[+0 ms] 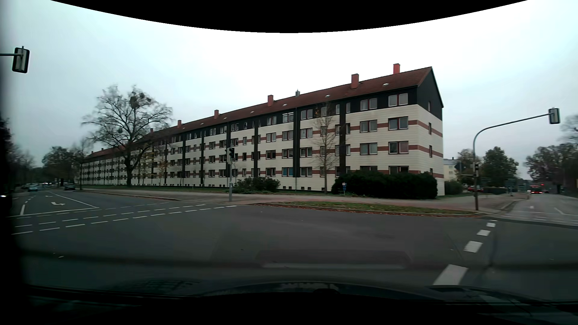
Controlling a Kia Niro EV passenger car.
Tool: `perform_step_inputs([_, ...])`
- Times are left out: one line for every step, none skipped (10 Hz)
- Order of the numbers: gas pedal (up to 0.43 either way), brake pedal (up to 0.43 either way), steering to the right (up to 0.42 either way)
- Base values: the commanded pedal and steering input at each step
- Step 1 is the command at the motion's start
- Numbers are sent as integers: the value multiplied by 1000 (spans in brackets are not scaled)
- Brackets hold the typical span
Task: Follow the waypoints while adhering to traffic rules and regulations
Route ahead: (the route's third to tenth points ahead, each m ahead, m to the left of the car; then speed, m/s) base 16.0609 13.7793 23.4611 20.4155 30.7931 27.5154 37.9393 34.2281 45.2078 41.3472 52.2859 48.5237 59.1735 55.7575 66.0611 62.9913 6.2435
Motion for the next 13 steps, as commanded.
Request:
perform_step_inputs([228, 0, -320])
perform_step_inputs([228, 0, -312])
perform_step_inputs([228, 0, -302])
perform_step_inputs([228, 0, -296])
perform_step_inputs([240, 0, -285])
perform_step_inputs([240, 0, -276])
perform_step_inputs([248, 0, -264])
perform_step_inputs([260, 0, -253])
perform_step_inputs([260, 0, -238])
perform_step_inputs([268, 0, -225])
perform_step_inputs([268, 0, -211])
perform_step_inputs([268, 0, -201])
perform_step_inputs([268, 0, -188])
